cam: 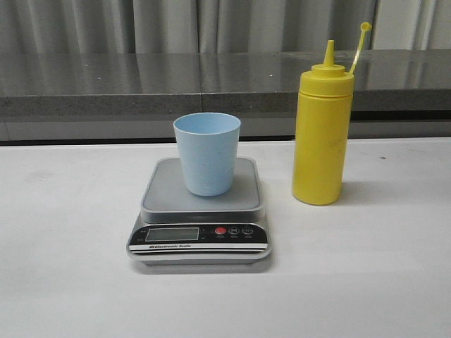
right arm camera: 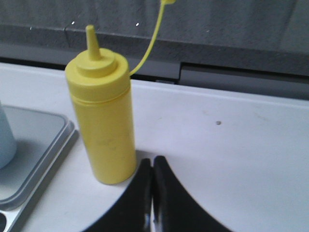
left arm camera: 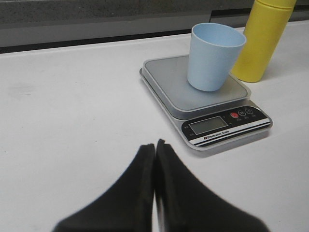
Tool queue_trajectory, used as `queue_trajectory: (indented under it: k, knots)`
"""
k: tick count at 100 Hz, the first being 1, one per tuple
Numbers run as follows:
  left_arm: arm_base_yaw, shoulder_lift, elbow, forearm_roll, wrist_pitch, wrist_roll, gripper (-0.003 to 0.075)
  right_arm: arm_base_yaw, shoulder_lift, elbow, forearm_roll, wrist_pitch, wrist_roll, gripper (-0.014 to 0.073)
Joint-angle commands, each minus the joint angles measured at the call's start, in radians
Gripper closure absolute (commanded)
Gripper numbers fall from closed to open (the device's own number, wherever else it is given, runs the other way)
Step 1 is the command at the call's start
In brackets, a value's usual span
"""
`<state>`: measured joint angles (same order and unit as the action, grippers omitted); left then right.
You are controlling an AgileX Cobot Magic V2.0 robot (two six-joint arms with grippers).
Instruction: Pour seasoning into cup on scale with both arms
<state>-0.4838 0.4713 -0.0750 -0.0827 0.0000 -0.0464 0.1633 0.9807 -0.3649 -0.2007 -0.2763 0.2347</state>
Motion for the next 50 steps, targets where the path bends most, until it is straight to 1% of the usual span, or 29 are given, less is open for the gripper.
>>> queue_trajectory:
  k: [1, 11, 21, 34, 50]
  knots:
    - [0.003, 0.007, -0.027, -0.001, -0.083, -0.011, 0.0741, -0.049, -0.092, 0.002, 0.021, -0.064, -0.013, 0.0662]
    - [0.003, 0.007, -0.027, -0.001, -0.083, -0.011, 0.0741, -0.110, -0.171, 0.035, 0.030, -0.056, -0.013, 0.0662]
    - [0.003, 0.007, -0.027, -0.001, -0.083, -0.011, 0.0741, -0.148, -0.247, 0.062, 0.036, -0.039, -0.013, 0.0662]
    - [0.003, 0.007, -0.027, -0.001, -0.083, -0.011, 0.0741, -0.155, -0.334, 0.084, 0.056, 0.000, -0.013, 0.0662]
    - [0.003, 0.007, -0.027, -0.001, -0.083, -0.011, 0.0741, -0.155, -0.424, 0.106, 0.142, 0.003, -0.013, 0.0662]
